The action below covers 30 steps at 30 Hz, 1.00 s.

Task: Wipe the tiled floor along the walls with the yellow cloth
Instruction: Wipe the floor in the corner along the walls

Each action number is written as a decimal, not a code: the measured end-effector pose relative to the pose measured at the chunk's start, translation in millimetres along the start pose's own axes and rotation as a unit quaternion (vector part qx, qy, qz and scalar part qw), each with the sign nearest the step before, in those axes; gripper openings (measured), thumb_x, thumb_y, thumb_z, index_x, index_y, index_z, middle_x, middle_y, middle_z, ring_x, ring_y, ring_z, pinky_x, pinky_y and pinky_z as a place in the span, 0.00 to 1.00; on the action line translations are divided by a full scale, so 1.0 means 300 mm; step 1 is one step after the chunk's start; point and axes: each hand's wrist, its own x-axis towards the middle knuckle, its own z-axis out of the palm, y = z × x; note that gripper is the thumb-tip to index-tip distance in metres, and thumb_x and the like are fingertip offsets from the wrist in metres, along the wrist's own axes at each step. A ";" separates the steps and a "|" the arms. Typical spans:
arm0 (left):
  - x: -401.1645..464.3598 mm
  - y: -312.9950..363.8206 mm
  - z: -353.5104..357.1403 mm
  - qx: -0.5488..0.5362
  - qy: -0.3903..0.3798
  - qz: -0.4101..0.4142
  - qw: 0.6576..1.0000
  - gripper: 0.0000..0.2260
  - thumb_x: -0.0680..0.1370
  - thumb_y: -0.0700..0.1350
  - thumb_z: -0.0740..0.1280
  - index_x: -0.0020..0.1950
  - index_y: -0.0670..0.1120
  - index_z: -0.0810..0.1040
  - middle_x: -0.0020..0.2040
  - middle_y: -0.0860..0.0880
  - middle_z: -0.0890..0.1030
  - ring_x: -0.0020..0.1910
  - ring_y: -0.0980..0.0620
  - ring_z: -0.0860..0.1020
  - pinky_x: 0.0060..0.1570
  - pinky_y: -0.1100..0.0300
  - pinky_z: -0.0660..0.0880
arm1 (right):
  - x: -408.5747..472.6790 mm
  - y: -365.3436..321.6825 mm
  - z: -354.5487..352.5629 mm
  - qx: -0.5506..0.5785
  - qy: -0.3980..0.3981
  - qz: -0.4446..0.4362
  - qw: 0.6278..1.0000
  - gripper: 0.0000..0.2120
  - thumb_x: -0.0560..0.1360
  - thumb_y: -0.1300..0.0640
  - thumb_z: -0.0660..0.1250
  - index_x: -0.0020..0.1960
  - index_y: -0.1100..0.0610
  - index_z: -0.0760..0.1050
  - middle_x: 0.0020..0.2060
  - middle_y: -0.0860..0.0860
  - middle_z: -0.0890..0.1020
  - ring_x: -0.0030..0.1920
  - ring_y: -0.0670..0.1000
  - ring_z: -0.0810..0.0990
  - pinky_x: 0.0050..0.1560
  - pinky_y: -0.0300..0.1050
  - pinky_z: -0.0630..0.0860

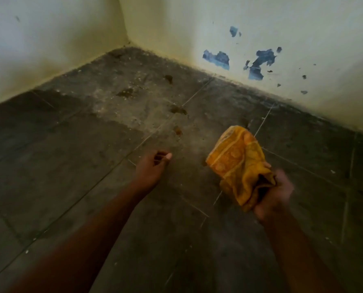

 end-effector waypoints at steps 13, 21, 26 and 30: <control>0.114 -0.193 -0.082 0.187 0.056 0.012 0.981 0.17 0.78 0.56 0.68 0.66 0.61 0.73 0.69 0.48 0.74 0.68 0.42 0.75 0.69 0.35 0.72 | 0.218 0.205 -0.026 -0.860 -0.031 -0.016 0.510 0.34 0.82 0.37 0.47 0.85 0.47 0.45 0.85 0.51 0.48 0.83 0.61 0.44 0.79 0.71 0.47; 0.190 -0.224 -0.103 0.358 0.078 0.078 0.927 0.21 0.85 0.55 0.61 0.76 0.50 0.70 0.82 0.47 0.65 0.80 0.43 0.65 0.77 0.42 0.57 | 0.203 0.419 0.118 -0.853 -0.058 -0.099 0.510 0.30 0.83 0.41 0.45 0.84 0.44 0.50 0.85 0.49 0.51 0.84 0.61 0.46 0.78 0.72 0.42; 0.179 -0.237 -0.085 0.370 0.113 0.096 0.917 0.22 0.83 0.57 0.58 0.74 0.48 0.73 0.81 0.46 0.68 0.79 0.43 0.66 0.75 0.44 0.60 | -0.049 0.395 0.044 -0.830 -0.193 -0.145 0.502 0.27 0.85 0.43 0.54 0.83 0.42 0.55 0.84 0.47 0.54 0.84 0.56 0.47 0.78 0.75 0.43; 0.188 -0.250 -0.082 0.389 0.122 0.100 0.907 0.21 0.83 0.56 0.58 0.72 0.48 0.74 0.81 0.46 0.67 0.79 0.42 0.66 0.75 0.42 0.60 | 0.028 0.289 -0.091 -0.878 -0.096 -0.089 0.460 0.28 0.84 0.41 0.48 0.84 0.38 0.48 0.85 0.46 0.51 0.84 0.57 0.46 0.77 0.76 0.46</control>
